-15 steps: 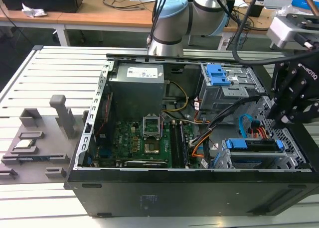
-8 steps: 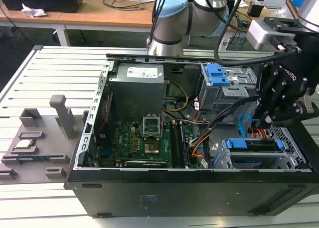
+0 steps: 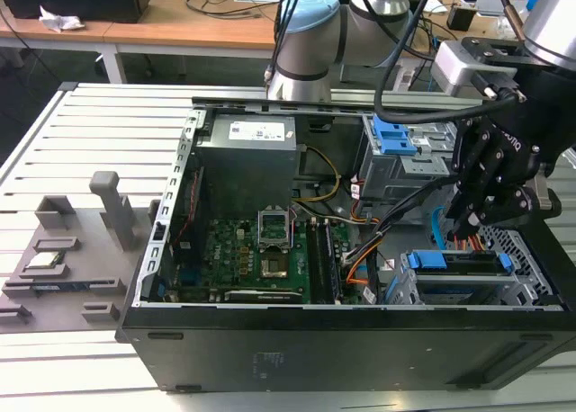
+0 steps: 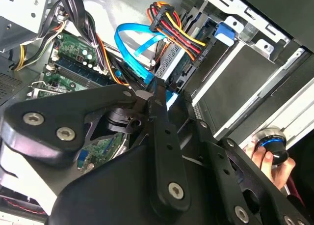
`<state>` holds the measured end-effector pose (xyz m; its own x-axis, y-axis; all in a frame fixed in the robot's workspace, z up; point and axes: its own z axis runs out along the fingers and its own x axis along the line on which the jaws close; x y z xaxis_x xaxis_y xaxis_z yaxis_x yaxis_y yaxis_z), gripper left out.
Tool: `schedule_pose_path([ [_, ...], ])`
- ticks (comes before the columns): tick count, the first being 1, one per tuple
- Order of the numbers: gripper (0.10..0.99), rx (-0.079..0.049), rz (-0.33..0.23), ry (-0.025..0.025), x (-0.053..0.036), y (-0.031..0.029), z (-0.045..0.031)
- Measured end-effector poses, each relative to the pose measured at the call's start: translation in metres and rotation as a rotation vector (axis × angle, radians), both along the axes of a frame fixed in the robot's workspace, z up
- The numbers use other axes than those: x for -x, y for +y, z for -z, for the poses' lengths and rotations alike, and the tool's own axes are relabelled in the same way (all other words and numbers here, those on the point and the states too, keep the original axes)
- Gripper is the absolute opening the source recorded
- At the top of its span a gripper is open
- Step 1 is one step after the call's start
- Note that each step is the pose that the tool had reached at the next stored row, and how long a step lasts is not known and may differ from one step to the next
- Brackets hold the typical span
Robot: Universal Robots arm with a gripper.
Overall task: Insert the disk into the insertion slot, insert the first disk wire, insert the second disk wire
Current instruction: 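Insert the second disk wire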
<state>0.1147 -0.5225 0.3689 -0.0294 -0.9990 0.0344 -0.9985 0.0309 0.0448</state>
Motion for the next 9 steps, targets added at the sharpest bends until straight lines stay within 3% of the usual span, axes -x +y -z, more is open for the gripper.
schedule_pose_path([
  [7, 0.302, 0.0, 0.0, 0.0001, 0.0001, 0.0, 0.0001],
  [8, 0.22, 0.0, 0.0, 0.0001, 0.0001, 0.0, 0.0001],
  [9, 0.22, 0.0, 0.0, 0.0, 0.0001, 0.0, 0.0001],
])
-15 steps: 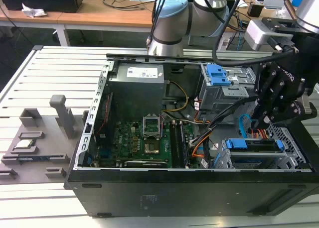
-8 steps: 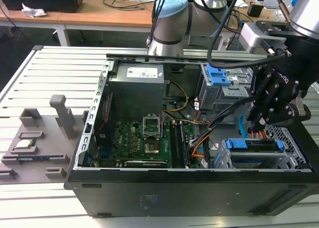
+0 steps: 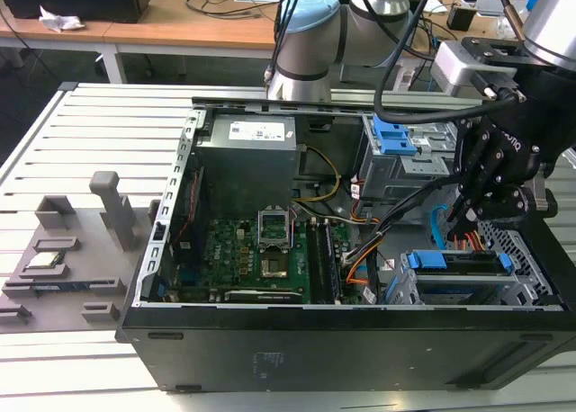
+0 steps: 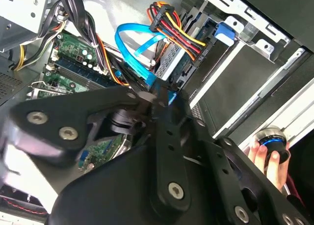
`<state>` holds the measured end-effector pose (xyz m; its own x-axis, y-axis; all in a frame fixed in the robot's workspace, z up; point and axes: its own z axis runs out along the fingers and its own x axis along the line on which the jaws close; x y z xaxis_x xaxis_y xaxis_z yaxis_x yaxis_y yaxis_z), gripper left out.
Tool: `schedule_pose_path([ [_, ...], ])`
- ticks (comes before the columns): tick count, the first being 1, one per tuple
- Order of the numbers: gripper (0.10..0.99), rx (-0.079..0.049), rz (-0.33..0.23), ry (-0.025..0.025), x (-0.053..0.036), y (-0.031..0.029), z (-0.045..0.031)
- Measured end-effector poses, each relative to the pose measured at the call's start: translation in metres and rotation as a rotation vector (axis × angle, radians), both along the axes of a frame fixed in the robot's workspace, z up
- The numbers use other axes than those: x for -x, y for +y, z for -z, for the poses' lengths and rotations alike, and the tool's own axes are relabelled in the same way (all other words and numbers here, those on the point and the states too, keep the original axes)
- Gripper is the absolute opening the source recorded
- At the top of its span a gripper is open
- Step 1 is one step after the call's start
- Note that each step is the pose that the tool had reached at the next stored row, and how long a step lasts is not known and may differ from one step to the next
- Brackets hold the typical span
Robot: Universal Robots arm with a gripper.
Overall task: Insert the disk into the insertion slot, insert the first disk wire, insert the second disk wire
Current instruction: 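Insert the second disk wire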
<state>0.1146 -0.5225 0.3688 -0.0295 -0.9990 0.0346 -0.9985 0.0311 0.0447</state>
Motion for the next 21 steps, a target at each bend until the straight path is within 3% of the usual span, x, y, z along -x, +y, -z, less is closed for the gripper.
schedule_pose_path([
  [1, 0.165, 0.0, 0.0, 0.0, 0.0, 0.0, 0.0],
  [10, 0.165, 0.0, 0.0, 0.0, 0.0, -0.001, 0.0],
  [17, 0.165, 0.0, 0.0, 0.0, 0.0, -0.0127, 0.0012],
  [21, 0.165, 0.001, 0.0, 0.0, -0.0018, -0.0145, 0.0057],
])
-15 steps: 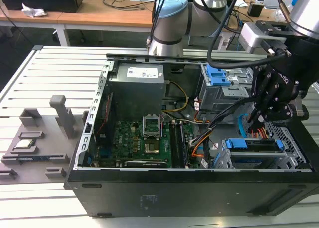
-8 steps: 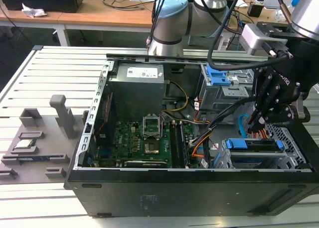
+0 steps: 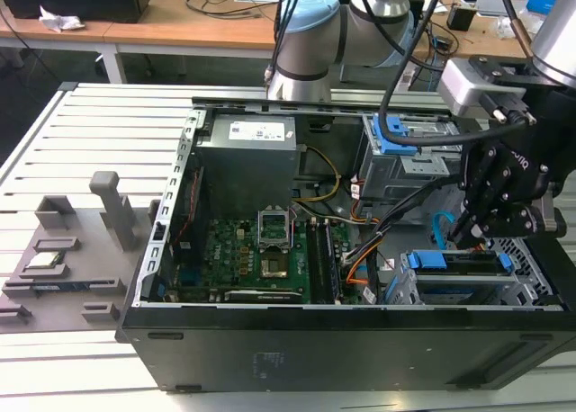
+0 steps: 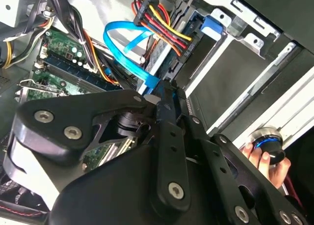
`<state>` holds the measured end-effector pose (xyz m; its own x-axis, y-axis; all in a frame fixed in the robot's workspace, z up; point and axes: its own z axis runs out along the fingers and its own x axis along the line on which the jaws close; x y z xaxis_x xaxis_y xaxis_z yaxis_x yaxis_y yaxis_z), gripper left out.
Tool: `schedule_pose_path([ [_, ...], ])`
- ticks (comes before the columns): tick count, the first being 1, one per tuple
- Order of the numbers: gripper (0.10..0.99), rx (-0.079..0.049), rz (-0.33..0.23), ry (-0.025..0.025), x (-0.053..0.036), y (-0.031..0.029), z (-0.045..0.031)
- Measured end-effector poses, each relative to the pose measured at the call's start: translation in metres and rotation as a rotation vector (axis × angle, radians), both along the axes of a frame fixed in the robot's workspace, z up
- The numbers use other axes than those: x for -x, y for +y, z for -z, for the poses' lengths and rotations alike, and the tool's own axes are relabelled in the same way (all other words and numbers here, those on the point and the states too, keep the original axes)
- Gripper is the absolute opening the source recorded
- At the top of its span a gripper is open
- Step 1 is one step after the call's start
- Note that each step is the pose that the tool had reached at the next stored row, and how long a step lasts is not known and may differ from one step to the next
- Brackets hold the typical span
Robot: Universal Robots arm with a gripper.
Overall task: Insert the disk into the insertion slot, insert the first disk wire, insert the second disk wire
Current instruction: 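Insert the second disk wire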
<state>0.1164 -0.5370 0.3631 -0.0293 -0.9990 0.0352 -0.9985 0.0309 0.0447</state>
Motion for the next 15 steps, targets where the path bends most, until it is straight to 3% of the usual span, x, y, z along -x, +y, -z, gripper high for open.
schedule_pose_path([
  [9, 0.165, 0.0, 0.0, 0.0, -0.0092, 0.0, 0.0143],
  [15, 0.165, 0.0, 0.0, 0.0001, -0.0112, 0.0, 0.0182],
])
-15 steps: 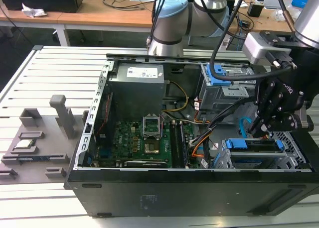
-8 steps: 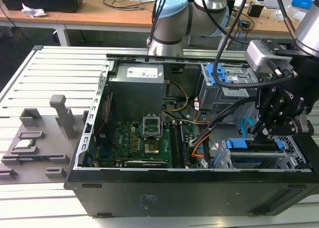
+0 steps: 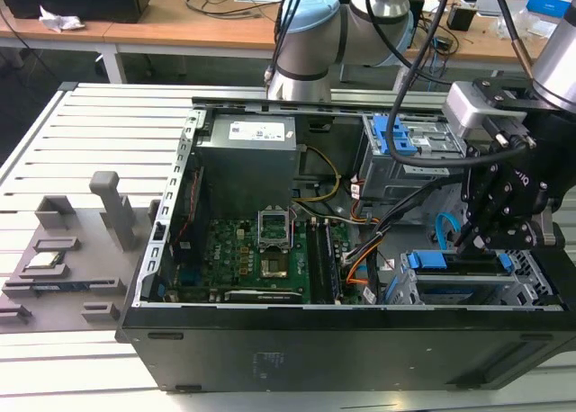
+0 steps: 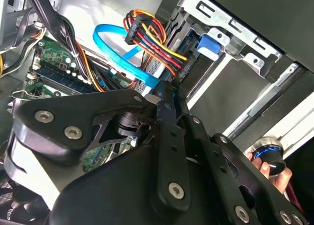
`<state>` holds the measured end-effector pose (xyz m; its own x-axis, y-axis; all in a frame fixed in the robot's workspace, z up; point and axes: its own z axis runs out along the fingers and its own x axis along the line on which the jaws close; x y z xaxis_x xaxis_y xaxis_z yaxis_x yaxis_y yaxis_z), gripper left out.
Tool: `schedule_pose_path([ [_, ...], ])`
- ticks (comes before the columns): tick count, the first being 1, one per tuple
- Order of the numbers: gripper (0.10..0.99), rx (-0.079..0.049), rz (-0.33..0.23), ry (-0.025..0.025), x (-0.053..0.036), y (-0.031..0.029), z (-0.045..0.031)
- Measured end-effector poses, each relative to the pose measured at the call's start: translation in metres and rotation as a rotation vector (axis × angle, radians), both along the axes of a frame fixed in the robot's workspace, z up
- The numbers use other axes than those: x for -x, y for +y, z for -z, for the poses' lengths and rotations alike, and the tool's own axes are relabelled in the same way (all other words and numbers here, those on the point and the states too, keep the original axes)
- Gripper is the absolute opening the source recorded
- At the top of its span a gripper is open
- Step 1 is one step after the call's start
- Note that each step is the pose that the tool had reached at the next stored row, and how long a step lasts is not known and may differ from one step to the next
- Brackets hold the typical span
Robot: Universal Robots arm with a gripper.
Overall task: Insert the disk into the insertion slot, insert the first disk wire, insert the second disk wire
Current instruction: 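Insert the second disk wire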
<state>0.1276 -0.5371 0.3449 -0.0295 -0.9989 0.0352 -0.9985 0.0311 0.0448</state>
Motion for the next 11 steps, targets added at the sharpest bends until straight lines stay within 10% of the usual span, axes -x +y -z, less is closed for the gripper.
schedule_pose_path([
  [11, 0.165, 0.0, 0.0, 0.0, -0.0006, 0.0, 0.0057],
])
